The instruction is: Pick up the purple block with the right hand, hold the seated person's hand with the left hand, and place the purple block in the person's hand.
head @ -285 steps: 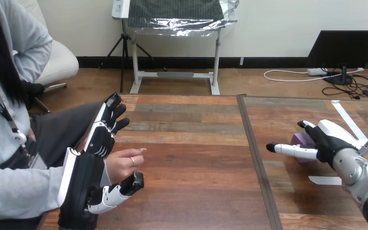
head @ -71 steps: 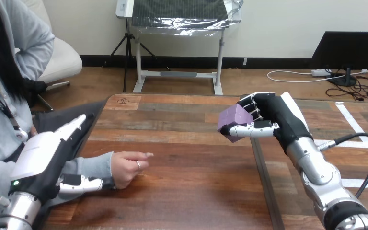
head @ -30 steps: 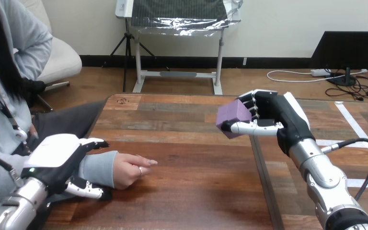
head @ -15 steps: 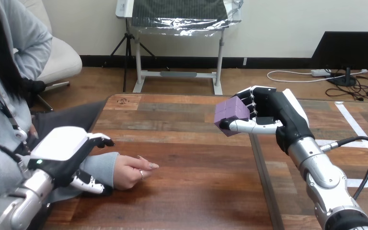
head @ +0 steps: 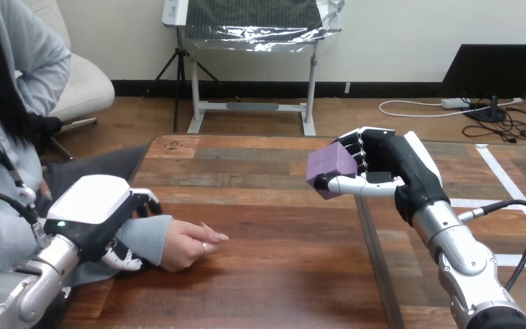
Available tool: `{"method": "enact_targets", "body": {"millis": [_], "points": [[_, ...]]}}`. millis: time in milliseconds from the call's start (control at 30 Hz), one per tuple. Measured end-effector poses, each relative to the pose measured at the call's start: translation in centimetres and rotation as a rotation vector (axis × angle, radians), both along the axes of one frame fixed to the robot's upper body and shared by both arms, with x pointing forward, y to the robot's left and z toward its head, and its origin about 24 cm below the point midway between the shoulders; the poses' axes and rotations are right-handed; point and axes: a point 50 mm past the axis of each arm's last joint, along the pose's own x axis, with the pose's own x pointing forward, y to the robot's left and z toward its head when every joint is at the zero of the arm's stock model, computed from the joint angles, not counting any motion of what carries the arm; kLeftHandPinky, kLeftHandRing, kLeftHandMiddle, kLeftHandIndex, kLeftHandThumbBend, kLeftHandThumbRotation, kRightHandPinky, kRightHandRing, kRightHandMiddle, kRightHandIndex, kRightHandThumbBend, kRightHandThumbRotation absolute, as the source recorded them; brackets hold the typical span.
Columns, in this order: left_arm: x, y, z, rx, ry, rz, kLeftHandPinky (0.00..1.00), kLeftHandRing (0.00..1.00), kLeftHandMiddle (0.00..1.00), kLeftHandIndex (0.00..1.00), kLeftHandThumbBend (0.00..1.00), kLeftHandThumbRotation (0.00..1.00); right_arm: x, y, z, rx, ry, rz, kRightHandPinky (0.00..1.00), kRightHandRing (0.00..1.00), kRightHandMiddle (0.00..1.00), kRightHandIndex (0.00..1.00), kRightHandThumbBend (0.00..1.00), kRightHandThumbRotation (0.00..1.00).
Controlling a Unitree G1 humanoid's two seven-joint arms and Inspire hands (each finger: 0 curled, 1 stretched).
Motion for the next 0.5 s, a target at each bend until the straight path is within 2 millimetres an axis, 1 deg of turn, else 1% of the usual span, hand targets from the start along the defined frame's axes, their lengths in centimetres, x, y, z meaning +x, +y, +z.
{"method": "enact_targets", "body": {"millis": [200,500], "points": [[-0.22,0.43,-0.40,0.016,0.025,0.022,0.50,0.53,0.56,0.60,0.99,0.01,-0.16,-0.03,-0.14,0.003,0.004,0.002,0.45,0.50,0.52,0.49,0.77,0.00],[-0.50,0.68,-0.84,0.033,0.051,0.029,0.44,0.46,0.49,0.52,0.97,0.00,-0.30,-0.09,-0.37,0.008,0.022,0.005,0.45,0.49,0.53,0.49,0.77,0.00]]}}
